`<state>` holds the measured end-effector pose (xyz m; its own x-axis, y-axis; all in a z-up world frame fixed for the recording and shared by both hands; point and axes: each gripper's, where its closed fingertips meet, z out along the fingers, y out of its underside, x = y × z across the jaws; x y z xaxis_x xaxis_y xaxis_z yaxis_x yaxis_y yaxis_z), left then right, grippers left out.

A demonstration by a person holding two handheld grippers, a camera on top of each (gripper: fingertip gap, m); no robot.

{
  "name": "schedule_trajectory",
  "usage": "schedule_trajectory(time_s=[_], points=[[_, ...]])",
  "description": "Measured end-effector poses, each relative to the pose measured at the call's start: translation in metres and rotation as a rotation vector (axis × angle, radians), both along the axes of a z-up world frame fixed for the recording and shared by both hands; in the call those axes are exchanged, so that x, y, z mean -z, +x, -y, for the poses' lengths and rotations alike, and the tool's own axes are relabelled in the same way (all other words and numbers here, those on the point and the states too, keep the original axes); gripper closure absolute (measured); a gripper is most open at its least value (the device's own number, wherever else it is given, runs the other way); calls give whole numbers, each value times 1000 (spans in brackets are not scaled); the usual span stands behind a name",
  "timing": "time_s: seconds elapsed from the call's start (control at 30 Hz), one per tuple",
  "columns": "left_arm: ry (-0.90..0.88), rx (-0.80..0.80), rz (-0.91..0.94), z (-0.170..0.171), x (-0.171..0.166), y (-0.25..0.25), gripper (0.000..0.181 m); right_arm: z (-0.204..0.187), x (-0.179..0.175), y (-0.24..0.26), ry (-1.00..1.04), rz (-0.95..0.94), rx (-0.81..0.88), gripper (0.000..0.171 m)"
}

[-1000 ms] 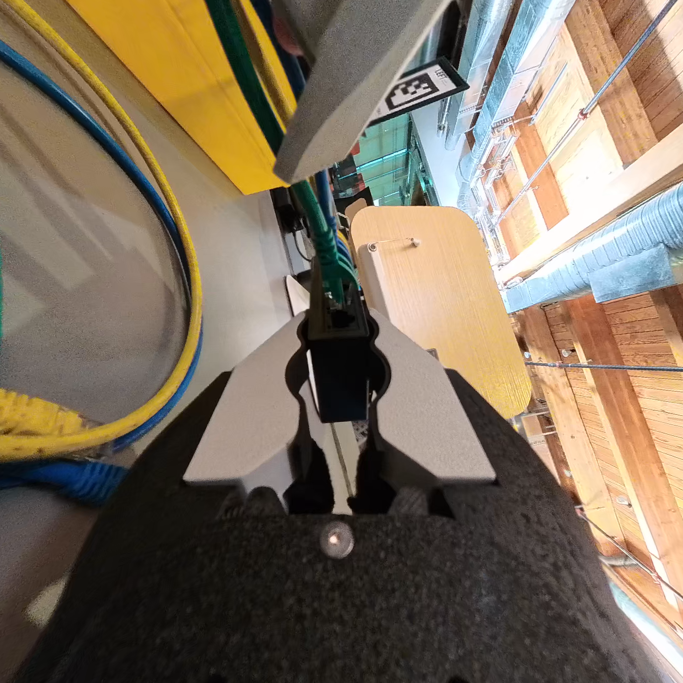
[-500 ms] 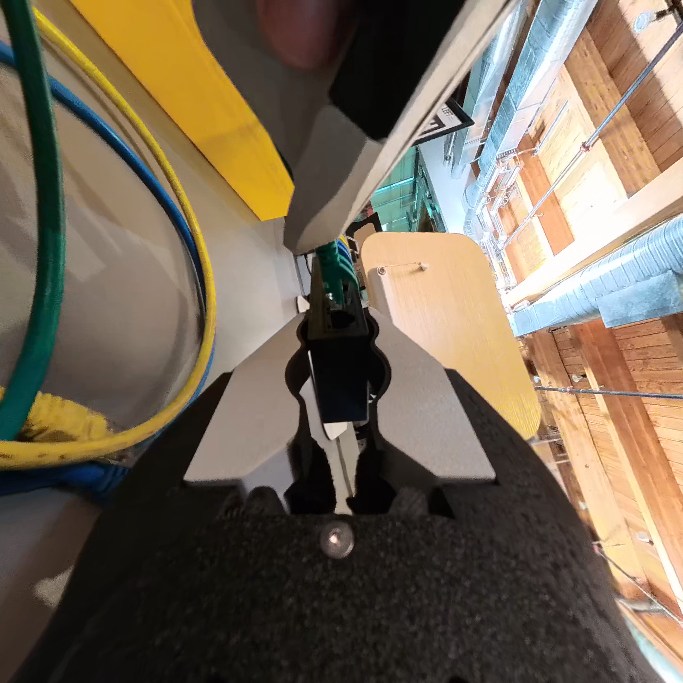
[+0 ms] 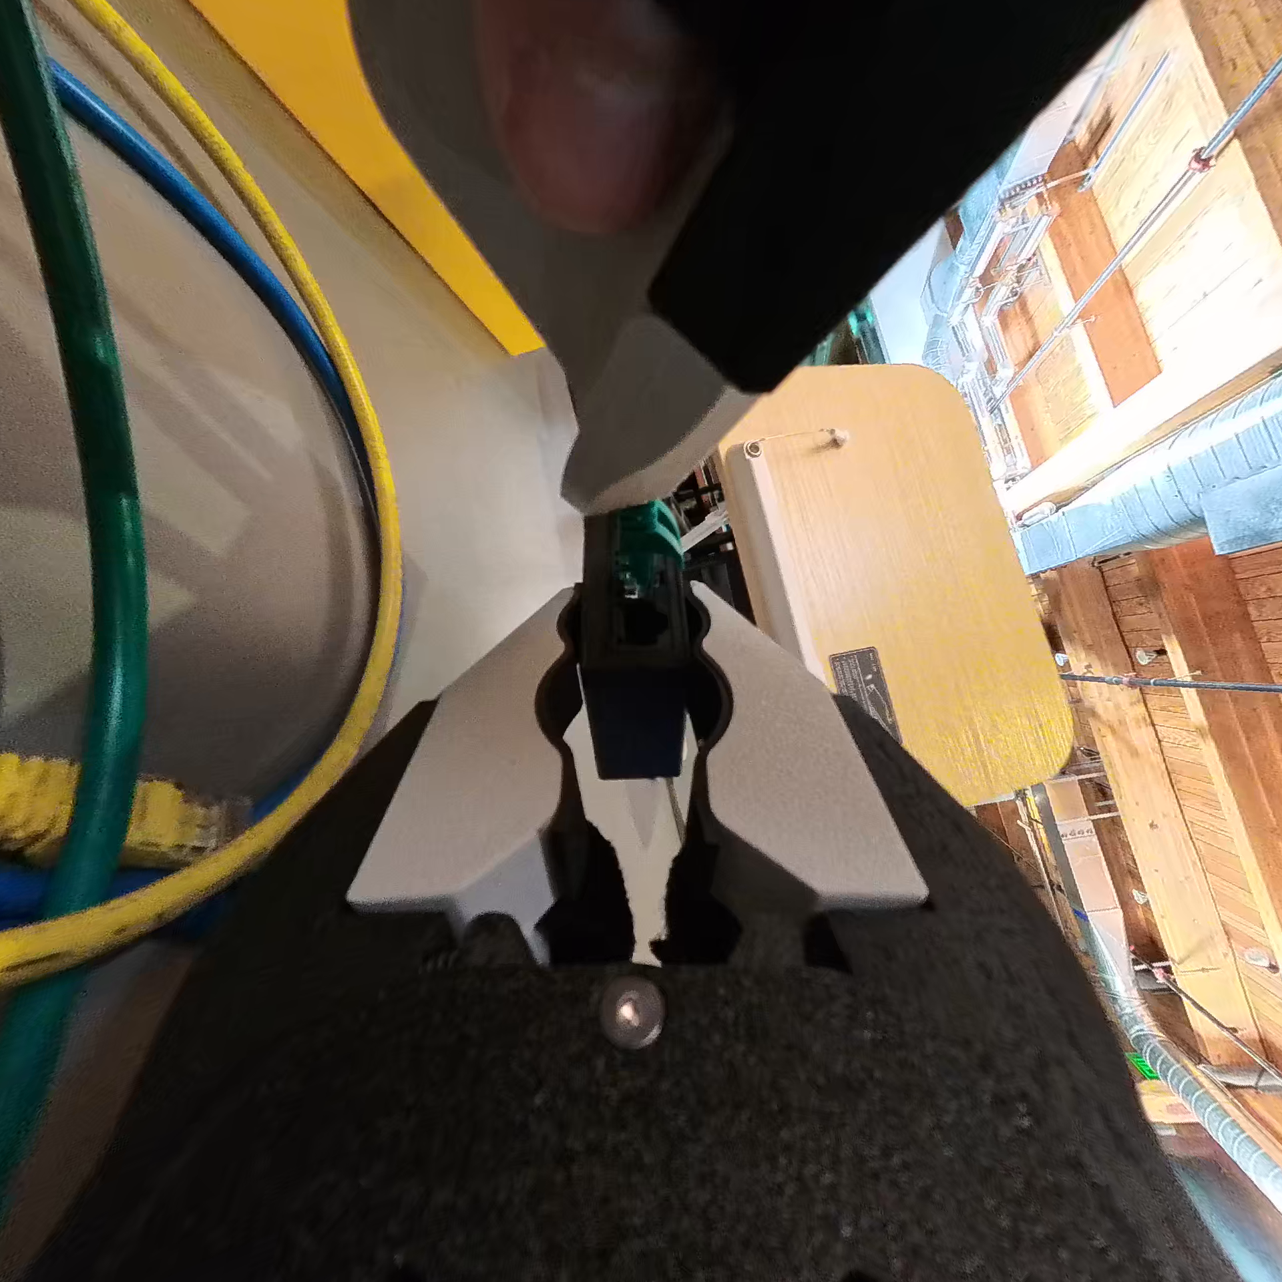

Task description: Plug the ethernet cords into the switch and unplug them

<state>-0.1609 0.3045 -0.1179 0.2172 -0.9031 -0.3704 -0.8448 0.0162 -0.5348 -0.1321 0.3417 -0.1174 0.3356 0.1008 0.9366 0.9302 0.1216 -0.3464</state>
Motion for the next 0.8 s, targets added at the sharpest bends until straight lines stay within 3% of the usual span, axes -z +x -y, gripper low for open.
schedule_trajectory(time_s=[0.2,0.37,0.47,0.8], points=[[28,-33,50,-5,3,4,176,-3,2,4,4,22,38,147],[-7,-24,115,-5,1,-6,175,-3,1,-4,-33,-68,19,145],[-22,-22,129,-2,0,-12,175,0,-5,-8,40,-49,5,144],[-30,-2,80,2,10,-20,176,-1,5,-7,13,66,24,145]])
